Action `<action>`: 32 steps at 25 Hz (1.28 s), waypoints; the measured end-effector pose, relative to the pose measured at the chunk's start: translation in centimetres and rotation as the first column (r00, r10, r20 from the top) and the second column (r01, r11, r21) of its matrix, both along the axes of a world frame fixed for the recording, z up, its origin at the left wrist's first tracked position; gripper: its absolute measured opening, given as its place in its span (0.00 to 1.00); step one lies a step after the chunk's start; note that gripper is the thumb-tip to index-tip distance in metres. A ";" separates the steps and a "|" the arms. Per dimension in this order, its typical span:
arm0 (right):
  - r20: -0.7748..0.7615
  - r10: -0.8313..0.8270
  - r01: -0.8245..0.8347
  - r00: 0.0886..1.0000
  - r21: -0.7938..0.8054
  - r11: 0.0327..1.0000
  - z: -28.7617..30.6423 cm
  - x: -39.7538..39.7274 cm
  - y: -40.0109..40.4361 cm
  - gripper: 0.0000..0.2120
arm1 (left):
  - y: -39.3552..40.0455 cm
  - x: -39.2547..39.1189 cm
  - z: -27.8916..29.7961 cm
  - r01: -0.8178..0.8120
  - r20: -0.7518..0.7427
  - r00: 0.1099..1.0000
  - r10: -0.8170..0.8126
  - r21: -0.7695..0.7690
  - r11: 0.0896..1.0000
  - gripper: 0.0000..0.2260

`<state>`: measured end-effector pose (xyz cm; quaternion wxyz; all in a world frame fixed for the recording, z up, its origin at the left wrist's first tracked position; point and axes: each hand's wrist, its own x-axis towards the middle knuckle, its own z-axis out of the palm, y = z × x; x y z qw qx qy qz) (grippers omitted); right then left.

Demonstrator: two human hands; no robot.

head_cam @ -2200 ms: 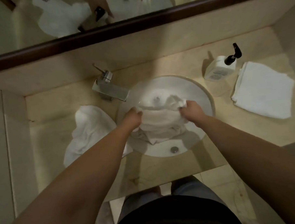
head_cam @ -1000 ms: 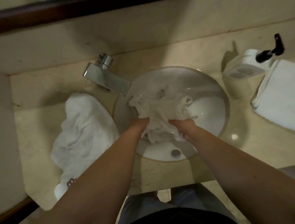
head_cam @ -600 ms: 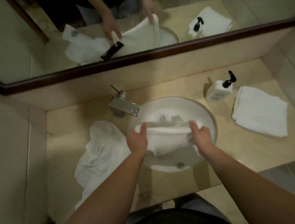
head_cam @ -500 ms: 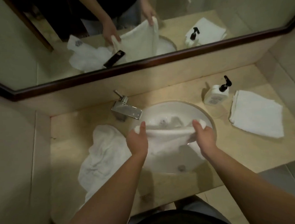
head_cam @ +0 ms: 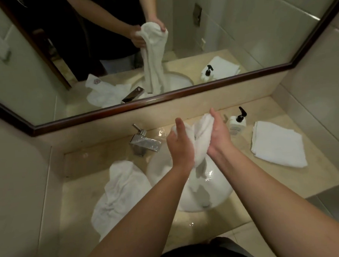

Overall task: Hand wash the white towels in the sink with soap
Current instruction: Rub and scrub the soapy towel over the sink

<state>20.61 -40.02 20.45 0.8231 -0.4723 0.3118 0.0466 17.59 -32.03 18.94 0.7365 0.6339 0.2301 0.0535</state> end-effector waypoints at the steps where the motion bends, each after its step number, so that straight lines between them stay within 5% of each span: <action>1: -0.016 -0.036 0.036 0.999 -0.033 0.999 0.0 0.1 0.4 0.24 | -0.7 0.4 0.8 -0.057 -0.023 0.998 0.056 -0.040 0.998 0.19; 6: 0.045 0.000 0.016 0.999 -0.338 0.941 -0.8 -3.1 1.8 0.24 | -1.2 3.0 1.0 -0.239 -0.170 0.960 0.224 -0.073 0.968 0.21; 10: 0.021 -0.007 0.017 1.000 -0.523 0.852 -2.2 -2.9 1.4 0.23 | -1.6 3.0 0.1 -0.179 -0.340 0.932 0.127 -0.125 0.976 0.22; 12: -0.036 -0.167 0.137 0.985 -0.418 0.898 -2.6 -0.8 0.4 0.19 | -2.1 1.8 0.1 -0.106 -0.343 0.938 0.049 -0.150 0.983 0.18; 15: -0.207 -0.270 0.213 0.940 -0.262 0.941 -3.0 1.3 -1.1 0.23 | -3.2 0.3 -0.9 0.034 -0.159 0.986 -0.042 -0.052 0.998 0.15; 18: -0.195 -0.058 -0.009 0.979 -0.324 0.946 -2.7 0.3 -0.1 0.24 | -4.0 0.7 -1.8 0.018 -0.154 0.988 -0.004 0.087 0.996 0.18; 21: -0.130 0.194 -0.233 0.972 -0.499 0.834 -2.7 -1.3 0.3 0.26 | -3.6 2.5 -1.3 -0.144 -0.238 0.962 0.136 -0.017 0.989 0.17; 24: -0.079 0.356 -0.322 0.931 -0.635 0.702 -2.4 -0.8 -0.6 0.23 | -3.0 3.5 -2.1 -0.158 -0.338 0.935 0.109 -0.119 0.980 0.25; 26: -0.065 0.333 -0.299 0.941 -0.624 0.722 -1.9 1.5 -1.4 0.22 | -3.8 3.3 -1.9 -0.126 -0.319 0.945 0.069 -0.159 0.979 0.31; 28: -0.060 0.283 -0.258 0.957 -0.619 0.741 -1.4 3.2 -1.4 0.18 | -3.9 4.0 -1.4 -0.089 -0.284 0.957 0.063 -0.082 0.993 0.29; 31: -0.049 0.495 -0.347 0.867 -0.772 0.532 -2.2 1.9 -0.2 0.15 | -2.3 5.7 0.2 -0.211 -0.367 0.917 0.155 -0.119 0.970 0.24; 32: -0.035 0.505 -0.355 0.863 -0.754 0.553 -1.9 1.4 -0.2 0.17 | -2.0 5.7 0.2 -0.220 -0.376 0.914 0.151 -0.147 0.964 0.25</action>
